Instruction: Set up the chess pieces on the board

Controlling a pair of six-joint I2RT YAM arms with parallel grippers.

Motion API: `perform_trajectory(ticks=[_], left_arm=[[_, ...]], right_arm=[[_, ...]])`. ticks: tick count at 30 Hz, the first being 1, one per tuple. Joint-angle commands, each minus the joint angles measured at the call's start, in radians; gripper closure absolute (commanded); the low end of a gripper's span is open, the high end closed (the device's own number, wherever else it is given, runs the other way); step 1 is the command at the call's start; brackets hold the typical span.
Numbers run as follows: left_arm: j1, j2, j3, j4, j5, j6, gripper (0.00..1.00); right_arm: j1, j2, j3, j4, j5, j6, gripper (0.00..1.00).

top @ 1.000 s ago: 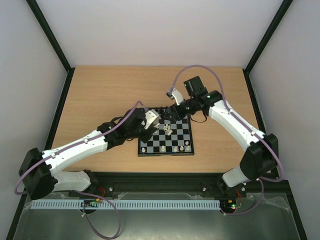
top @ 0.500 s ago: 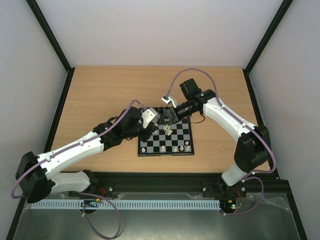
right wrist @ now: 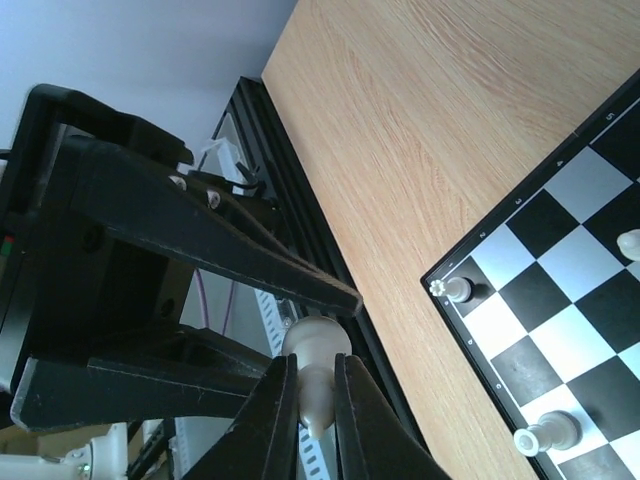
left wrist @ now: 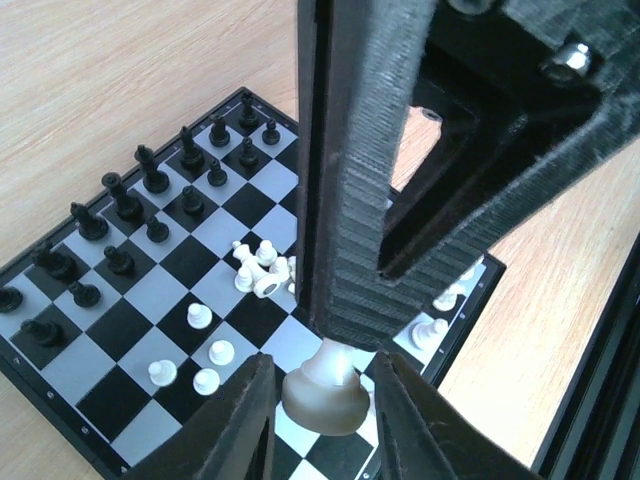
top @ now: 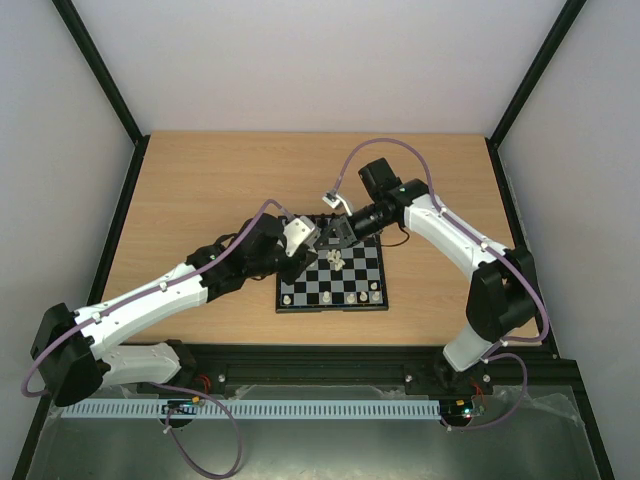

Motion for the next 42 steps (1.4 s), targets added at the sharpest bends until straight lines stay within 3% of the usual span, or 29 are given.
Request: perform_trajectory(ticks=[1,5,10,12,19,28,35,39,42], left_arm=[[0.007,-0.019,-0.008,0.01,-0.046,-0.005,0.64],[0.023,-0.043,-0.001,-0.03,-0.146,-0.032,0.35],[0.107,-0.073,0.039,-0.093,-0.228,-0.095,0.17],[0.153,-0.083,0.044,-0.096,-0.266,-0.13,0.02],[0.204,-0.107,-0.018,-0.042,-0.311,-0.204,0.01],[0.232,-0.093,-0.042,-0.04,-0.233,-0.162,0.01],[0.234,-0.245,-0.137,0.043,-0.34,-0.175,0.01],[0.264,-0.266,-0.158,0.025,-0.593,-0.314,0.01],[0.339,-0.244,-0.163,0.012,-0.523,-0.399,0.01]], right_arm=[[0.004,-0.041,-0.015,-0.008,0.044,-0.003,0.94],[0.004,-0.096,-0.03,0.018,0.255,-0.034,0.96],[0.007,-0.19,-0.121,0.079,0.481,-0.108,0.97],[0.017,-0.22,-0.159,0.092,0.553,-0.146,0.97],[0.122,-0.295,-0.246,0.095,0.801,-0.274,0.97],[0.254,-0.264,-0.255,0.053,0.911,-0.342,0.98],[0.338,-0.225,-0.234,0.041,0.934,-0.343,0.98],[0.373,-0.175,-0.181,0.021,0.927,-0.343,0.98],[0.407,-0.131,-0.142,0.003,0.925,-0.346,0.98]])
